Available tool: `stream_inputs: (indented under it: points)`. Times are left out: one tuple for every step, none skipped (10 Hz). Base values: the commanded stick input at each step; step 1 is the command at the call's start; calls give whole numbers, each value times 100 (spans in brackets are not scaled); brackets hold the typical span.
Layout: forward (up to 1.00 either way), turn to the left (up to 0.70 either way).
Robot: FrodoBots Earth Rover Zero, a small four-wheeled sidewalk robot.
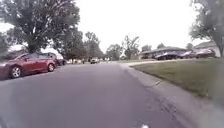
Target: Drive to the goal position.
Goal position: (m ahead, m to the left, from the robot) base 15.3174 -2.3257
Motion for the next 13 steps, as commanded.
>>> stream_inputs:
  points:
    - [100,0]
    - [100,0]
    - [100,0]
    - [100,0]
    - [100,0]
    - [100,0]
    - [100,0]
    - [100,0]
    - [100,0]
    - [100,0]
    - [100,0]
    - [100,0]
    - [100,0]
